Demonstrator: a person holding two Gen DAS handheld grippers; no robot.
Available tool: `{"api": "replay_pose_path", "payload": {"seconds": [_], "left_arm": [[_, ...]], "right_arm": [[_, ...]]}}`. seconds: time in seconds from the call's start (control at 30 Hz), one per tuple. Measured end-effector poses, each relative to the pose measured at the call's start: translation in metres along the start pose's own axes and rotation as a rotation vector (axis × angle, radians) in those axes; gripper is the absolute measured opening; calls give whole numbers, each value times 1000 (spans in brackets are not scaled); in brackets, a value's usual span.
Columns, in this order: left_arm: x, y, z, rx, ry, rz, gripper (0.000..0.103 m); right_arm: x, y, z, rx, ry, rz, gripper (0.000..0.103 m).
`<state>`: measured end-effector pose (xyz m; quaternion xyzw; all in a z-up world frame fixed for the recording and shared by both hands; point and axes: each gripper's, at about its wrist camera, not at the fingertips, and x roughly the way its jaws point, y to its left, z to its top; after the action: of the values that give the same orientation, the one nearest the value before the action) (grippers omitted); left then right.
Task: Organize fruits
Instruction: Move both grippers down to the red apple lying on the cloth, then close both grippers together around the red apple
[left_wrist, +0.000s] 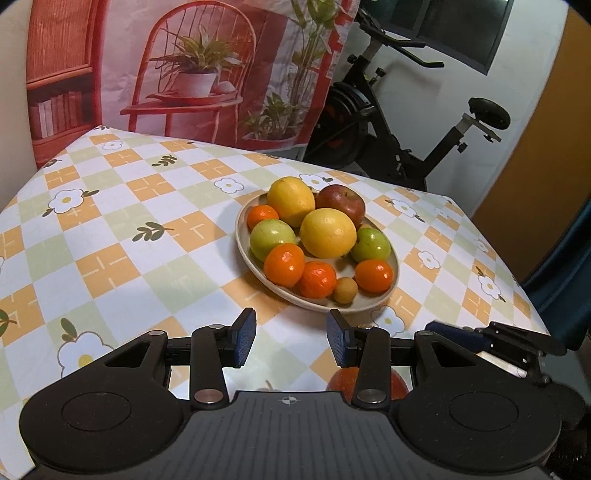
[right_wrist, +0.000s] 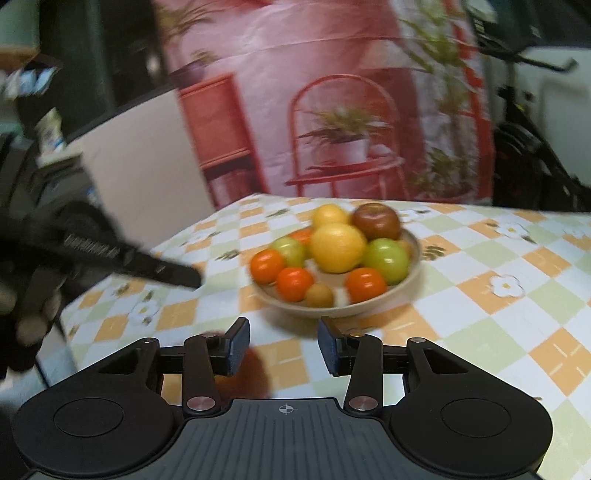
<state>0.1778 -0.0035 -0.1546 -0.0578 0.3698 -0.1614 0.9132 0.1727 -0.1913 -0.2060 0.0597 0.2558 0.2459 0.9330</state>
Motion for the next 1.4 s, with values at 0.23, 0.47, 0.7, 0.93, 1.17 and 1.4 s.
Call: {"api": "replay_pose_path", "payload": {"seconds": [0.23,0.47,0.7,0.93,1.17,1.4], "left_arm": [[-8,4,-3,-11,-14,-11,44],[-13,6,-8,-13,-14,-26,44],[-15,9,-10,-23,-14,-36,44],[-11,9,-12,-18,-8,-46,44],[-9,9,-12,-14,-5,-59,45],[-1,7,-11,-20,24,-102,45]], "right_arm": [[-6,22,-4,-71,38,33,40],[-2,38,-8,-154,107,63,46],[10,45,-14,-203,174,38,46],[18,43,-13,-221,199,21,47],[21,37,-6,-199,183,37,49],[21,24,0,-156,141,38,49]]}}
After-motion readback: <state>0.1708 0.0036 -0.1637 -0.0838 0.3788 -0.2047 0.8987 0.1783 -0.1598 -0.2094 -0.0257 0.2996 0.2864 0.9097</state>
